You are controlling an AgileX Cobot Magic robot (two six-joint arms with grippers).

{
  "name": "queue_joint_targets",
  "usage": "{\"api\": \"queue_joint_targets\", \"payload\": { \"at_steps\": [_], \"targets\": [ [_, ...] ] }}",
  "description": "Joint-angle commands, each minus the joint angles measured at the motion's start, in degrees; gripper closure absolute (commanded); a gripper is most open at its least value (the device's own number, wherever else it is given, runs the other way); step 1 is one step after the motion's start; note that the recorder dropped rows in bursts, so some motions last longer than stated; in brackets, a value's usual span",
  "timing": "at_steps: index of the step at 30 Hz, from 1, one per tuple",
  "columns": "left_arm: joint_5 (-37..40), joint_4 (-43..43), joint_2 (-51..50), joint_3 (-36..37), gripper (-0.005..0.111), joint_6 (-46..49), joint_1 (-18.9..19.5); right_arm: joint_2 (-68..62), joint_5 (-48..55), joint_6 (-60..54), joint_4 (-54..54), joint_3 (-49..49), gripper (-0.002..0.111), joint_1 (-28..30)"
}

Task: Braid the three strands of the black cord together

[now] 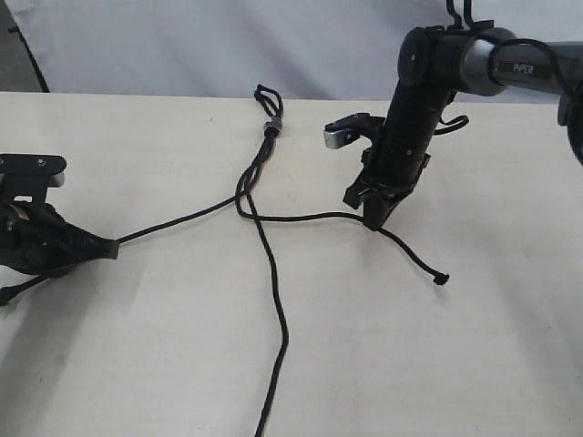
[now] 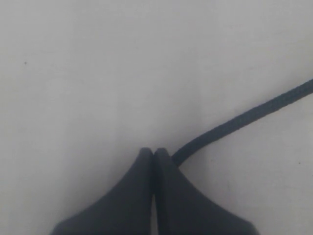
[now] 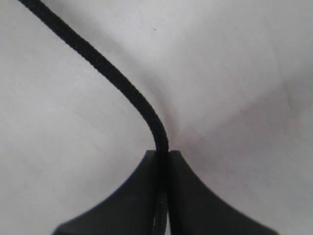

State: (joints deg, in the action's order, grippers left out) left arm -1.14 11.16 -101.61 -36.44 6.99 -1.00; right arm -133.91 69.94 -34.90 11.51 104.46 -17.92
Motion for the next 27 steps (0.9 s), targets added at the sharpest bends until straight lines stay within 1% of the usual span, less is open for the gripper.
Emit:
{"api": "queue_joint_targets", "payload": {
  "at_steps": [1, 4, 5, 7, 8, 10, 17, 19, 24, 26, 27],
  "targets": [
    [3.11, -0.21, -1.65, 0.37, 0.106, -0.44, -0.27, 0.07, 0.02, 1.46, -1.88, -0.07, 0.075, -1.05],
    [4.53, -0.21, -1.65, 0.37, 0.106, -0.44, -0.27, 0.07, 0.02, 0.63, -1.99, 0.21, 0.039, -1.60],
    [5.51, -0.21, -1.65, 0.37, 0.106, -0.44, -0.27, 0.19, 0.02, 0.63, -1.99, 0.47, 0.029, -1.60],
    [6.77, -0.21, -1.65, 0.37, 0.106, -0.44, -0.27, 1.17, 0.02, 0.63, -1.37, 1.58, 0.015, -1.60],
    [7.62, -0.21, -1.65, 0.37, 0.106, -0.44, -0.27, 1.94, 0.02, 1.32, -0.83, 1.52, 0.012, -1.60],
    [9.32, -0.21, -1.65, 0.37, 0.106, -0.33, -0.27, 4.48, 0.02, 1.57, 0.16, 1.52, 0.008, -1.60],
    [14.43, -0.21, -1.65, 0.37, 0.106, -0.09, -0.69, 14.49, 0.02, 1.57, 3.44, 1.32, 0.008, -1.60],
    [15.97, -0.21, -1.54, 0.37, 0.106, 0.08, -1.73, 17.01, 0.02, 2.22, 3.83, 1.32, 0.008, -1.60],
    [19.28, -0.36, -1.54, 0.37, 0.106, 0.32, -5.86, 21.37, 0.02, 3.36, 7.41, 1.00, 0.008, -1.60],
    [19.55, -0.36, -1.54, 0.37, 0.106, 0.32, -6.59, 23.12, 0.02, 3.42, 8.72, -1.27, 0.008, -1.60],
    [20.08, -0.24, -1.37, 0.37, 0.106, 0.32, -7.00, 24.21, -1.96, 3.24, 8.92, -3.17, 0.008, -1.60]
  ]
}}
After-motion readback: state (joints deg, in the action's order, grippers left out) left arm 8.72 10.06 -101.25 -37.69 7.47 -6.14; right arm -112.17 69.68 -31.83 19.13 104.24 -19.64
